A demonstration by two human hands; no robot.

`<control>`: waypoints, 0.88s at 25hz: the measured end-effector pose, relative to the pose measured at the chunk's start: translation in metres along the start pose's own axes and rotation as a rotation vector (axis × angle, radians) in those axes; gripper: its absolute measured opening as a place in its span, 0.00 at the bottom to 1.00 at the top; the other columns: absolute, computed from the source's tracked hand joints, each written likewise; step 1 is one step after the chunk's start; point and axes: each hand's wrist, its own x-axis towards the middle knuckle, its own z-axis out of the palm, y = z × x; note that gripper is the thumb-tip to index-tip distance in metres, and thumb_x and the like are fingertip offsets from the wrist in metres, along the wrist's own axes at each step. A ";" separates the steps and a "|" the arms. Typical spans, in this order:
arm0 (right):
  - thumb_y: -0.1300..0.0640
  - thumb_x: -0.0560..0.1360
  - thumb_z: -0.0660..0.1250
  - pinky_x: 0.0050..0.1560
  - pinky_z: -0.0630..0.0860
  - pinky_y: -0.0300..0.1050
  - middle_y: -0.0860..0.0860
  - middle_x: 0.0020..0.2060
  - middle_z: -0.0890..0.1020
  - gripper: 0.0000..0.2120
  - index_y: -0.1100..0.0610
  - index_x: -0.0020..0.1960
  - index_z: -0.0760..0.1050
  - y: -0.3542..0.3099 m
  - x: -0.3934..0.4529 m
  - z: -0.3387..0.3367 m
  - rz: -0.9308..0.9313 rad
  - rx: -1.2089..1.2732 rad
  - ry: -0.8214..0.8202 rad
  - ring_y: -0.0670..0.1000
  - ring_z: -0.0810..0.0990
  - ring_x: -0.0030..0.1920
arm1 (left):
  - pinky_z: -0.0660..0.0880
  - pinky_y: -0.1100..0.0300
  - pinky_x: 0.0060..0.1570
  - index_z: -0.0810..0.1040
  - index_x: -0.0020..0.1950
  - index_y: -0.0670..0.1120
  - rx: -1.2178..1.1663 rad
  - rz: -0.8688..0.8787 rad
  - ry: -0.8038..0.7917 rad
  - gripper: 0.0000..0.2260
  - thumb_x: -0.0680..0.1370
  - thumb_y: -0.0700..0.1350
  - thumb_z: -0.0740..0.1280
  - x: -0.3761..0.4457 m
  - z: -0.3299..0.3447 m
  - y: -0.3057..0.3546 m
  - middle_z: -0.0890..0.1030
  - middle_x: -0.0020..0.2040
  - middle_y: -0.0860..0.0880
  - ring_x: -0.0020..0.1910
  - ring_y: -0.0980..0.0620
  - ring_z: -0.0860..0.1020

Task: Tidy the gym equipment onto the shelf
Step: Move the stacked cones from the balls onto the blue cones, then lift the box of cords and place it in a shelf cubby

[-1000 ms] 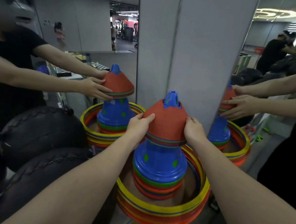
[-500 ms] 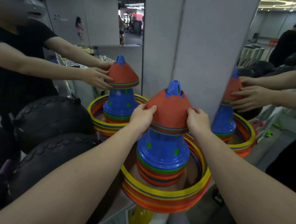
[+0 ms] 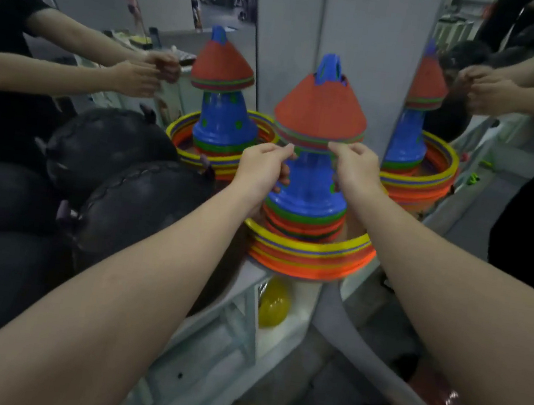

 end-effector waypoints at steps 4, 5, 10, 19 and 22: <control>0.58 0.78 0.68 0.22 0.58 0.35 0.53 0.26 0.67 0.12 0.54 0.38 0.69 0.038 -0.081 0.011 0.100 0.057 -0.070 0.49 0.63 0.21 | 0.63 0.62 0.24 0.78 0.36 0.45 0.001 -0.008 -0.127 0.15 0.82 0.46 0.66 -0.073 -0.030 -0.035 0.68 0.26 0.48 0.24 0.50 0.68; 0.58 0.78 0.69 0.21 0.58 0.35 0.53 0.26 0.68 0.12 0.55 0.38 0.70 0.049 -0.099 0.014 0.118 0.050 -0.073 0.49 0.64 0.21 | 0.63 0.63 0.24 0.77 0.35 0.44 -0.018 -0.026 -0.147 0.16 0.82 0.46 0.66 -0.087 -0.035 -0.046 0.67 0.26 0.48 0.24 0.50 0.67; 0.57 0.78 0.68 0.21 0.61 0.35 0.56 0.28 0.70 0.06 0.59 0.46 0.74 0.140 -0.168 0.028 0.268 -0.048 -0.122 0.51 0.67 0.23 | 0.59 0.64 0.22 0.75 0.34 0.44 -0.061 -0.200 -0.179 0.16 0.82 0.44 0.66 -0.139 -0.056 -0.140 0.66 0.23 0.49 0.22 0.52 0.64; 0.57 0.80 0.66 0.33 0.72 0.45 0.55 0.37 0.78 0.09 0.62 0.55 0.77 0.404 -0.208 0.046 0.579 -0.304 -0.364 0.54 0.74 0.30 | 0.68 0.59 0.31 0.82 0.43 0.43 0.112 -0.527 -0.043 0.07 0.79 0.43 0.68 -0.181 -0.068 -0.421 0.77 0.32 0.47 0.28 0.50 0.73; 0.57 0.80 0.65 0.31 0.72 0.44 0.55 0.38 0.79 0.08 0.62 0.54 0.78 0.519 -0.214 0.050 0.631 -0.440 -0.420 0.54 0.75 0.31 | 0.72 0.57 0.38 0.81 0.40 0.47 0.138 -0.609 0.040 0.07 0.78 0.42 0.68 -0.193 -0.062 -0.538 0.80 0.37 0.47 0.38 0.46 0.78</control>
